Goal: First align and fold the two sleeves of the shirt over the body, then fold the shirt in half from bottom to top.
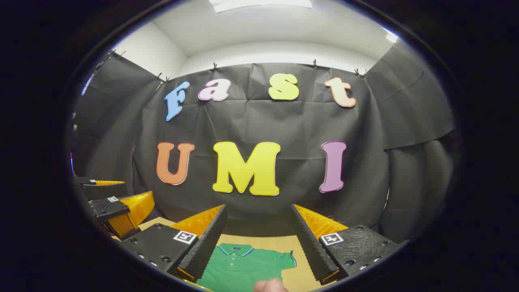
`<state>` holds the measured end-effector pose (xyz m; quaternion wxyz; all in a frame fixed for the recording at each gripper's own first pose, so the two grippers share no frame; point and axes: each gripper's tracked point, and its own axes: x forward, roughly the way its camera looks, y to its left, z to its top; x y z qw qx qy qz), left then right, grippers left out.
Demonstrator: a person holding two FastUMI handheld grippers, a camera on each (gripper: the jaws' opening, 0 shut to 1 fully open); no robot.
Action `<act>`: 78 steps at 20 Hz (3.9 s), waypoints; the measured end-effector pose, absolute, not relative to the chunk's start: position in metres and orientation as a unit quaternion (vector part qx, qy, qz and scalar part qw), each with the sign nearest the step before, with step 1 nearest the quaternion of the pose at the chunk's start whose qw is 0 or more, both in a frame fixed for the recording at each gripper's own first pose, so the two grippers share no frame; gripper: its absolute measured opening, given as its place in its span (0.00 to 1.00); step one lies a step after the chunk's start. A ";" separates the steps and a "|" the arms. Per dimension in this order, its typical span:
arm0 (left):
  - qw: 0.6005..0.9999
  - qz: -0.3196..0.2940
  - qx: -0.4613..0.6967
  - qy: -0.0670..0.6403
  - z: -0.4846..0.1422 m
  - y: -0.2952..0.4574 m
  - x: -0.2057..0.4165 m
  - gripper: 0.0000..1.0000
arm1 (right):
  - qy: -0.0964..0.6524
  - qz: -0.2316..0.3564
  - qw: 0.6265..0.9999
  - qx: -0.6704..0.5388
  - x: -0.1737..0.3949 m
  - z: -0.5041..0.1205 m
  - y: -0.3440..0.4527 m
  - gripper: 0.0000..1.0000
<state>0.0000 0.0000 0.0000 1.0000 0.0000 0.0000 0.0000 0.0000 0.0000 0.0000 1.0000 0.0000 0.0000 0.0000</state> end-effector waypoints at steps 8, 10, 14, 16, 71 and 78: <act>1.000 -0.003 -0.001 0.004 -0.004 -0.005 0.007 1.00 | 0.004 -0.002 1.000 -0.001 0.009 -0.003 -0.005 0.95; 1.000 -0.002 0.000 0.003 -0.003 -0.005 0.011 1.00 | 0.005 -0.002 1.000 -0.007 0.011 -0.003 -0.007 0.95; 1.000 0.000 -0.002 0.006 -0.007 -0.006 0.015 1.00 | 0.005 -0.007 1.000 0.002 0.017 -0.004 -0.015 0.95; 1.000 0.001 -0.002 0.006 -0.007 -0.010 0.014 1.00 | 0.005 -0.002 1.000 0.003 0.019 -0.005 -0.016 0.97; 0.990 0.116 0.005 0.083 -0.067 -0.008 0.066 1.00 | 0.387 0.058 0.917 0.080 0.245 -0.387 -0.120 0.00; 0.985 0.149 0.006 0.091 -0.069 0.048 0.042 1.00 | 0.419 0.067 0.904 0.057 0.247 -0.403 -0.010 0.00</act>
